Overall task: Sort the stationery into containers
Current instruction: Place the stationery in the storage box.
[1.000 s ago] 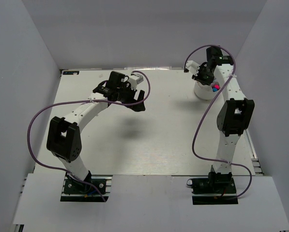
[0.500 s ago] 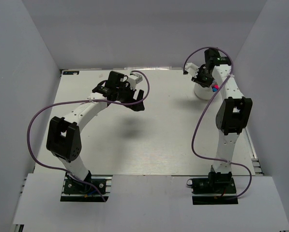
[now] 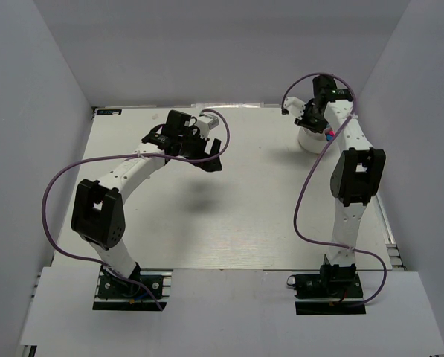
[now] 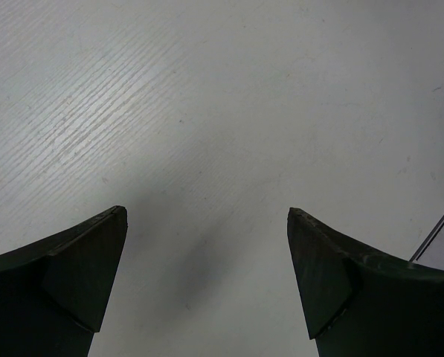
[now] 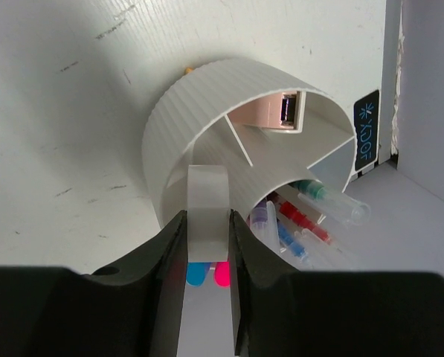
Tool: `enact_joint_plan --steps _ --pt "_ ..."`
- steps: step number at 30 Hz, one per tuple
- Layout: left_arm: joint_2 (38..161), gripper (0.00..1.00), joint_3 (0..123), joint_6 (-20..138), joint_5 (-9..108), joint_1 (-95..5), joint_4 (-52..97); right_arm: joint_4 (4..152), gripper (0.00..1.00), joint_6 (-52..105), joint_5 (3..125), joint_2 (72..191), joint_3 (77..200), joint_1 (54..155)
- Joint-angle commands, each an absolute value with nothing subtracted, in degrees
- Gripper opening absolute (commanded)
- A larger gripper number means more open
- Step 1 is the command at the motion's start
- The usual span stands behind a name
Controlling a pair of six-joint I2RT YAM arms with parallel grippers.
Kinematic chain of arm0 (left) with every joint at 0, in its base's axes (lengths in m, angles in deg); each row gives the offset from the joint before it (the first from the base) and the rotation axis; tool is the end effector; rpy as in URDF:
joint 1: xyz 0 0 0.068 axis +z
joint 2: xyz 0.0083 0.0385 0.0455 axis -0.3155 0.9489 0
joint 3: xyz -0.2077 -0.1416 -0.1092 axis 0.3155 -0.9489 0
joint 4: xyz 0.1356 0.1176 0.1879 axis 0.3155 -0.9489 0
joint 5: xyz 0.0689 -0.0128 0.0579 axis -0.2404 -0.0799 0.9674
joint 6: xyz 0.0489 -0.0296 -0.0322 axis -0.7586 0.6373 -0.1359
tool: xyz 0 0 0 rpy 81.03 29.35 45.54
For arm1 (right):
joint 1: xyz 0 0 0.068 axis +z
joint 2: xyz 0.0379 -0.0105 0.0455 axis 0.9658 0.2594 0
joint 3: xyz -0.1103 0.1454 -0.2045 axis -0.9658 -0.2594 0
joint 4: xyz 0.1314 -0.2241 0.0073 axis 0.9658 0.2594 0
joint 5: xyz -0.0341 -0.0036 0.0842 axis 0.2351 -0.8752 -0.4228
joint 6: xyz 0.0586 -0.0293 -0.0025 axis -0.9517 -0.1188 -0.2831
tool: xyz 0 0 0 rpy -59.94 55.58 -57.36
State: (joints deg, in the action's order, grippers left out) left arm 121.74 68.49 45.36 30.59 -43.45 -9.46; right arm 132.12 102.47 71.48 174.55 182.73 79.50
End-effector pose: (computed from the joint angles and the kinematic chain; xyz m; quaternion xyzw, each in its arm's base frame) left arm 0.3382 -0.1839 0.2669 0.2975 0.8618 -0.2817 0.2990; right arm 0.4790 0.0382 0.2684 -0.5793 0.7699 -0.1410 0.2274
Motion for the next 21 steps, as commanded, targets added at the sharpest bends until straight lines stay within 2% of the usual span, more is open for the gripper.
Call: enact_joint_plan --steps 1,2,4,9,13,17,21 --pt "120.55 0.98 68.24 45.25 30.41 -43.17 -8.77 130.36 0.33 101.91 74.17 174.70 183.20 79.45" --pt "120.64 0.98 68.33 45.16 30.50 -43.17 -8.95 130.36 0.38 101.82 74.52 174.78 183.20 79.62" --pt "120.64 0.98 68.42 45.16 30.85 -43.17 -8.86 130.36 0.43 101.47 74.87 174.61 183.20 79.54" --pt "120.55 0.98 68.77 46.56 30.59 -43.17 -8.77 131.76 0.46 100.76 73.91 173.47 183.90 79.62" --pt "120.99 0.98 69.03 47.27 29.88 -42.12 -8.77 133.87 0.53 99.88 72.41 171.36 183.82 80.41" --pt "121.17 0.98 69.56 47.27 29.27 -40.98 -9.21 133.78 0.53 98.92 72.41 170.92 182.93 80.68" --pt "120.29 0.98 68.86 50.95 30.93 -39.40 -8.60 137.73 0.52 91.83 63.99 170.74 189.95 81.38"
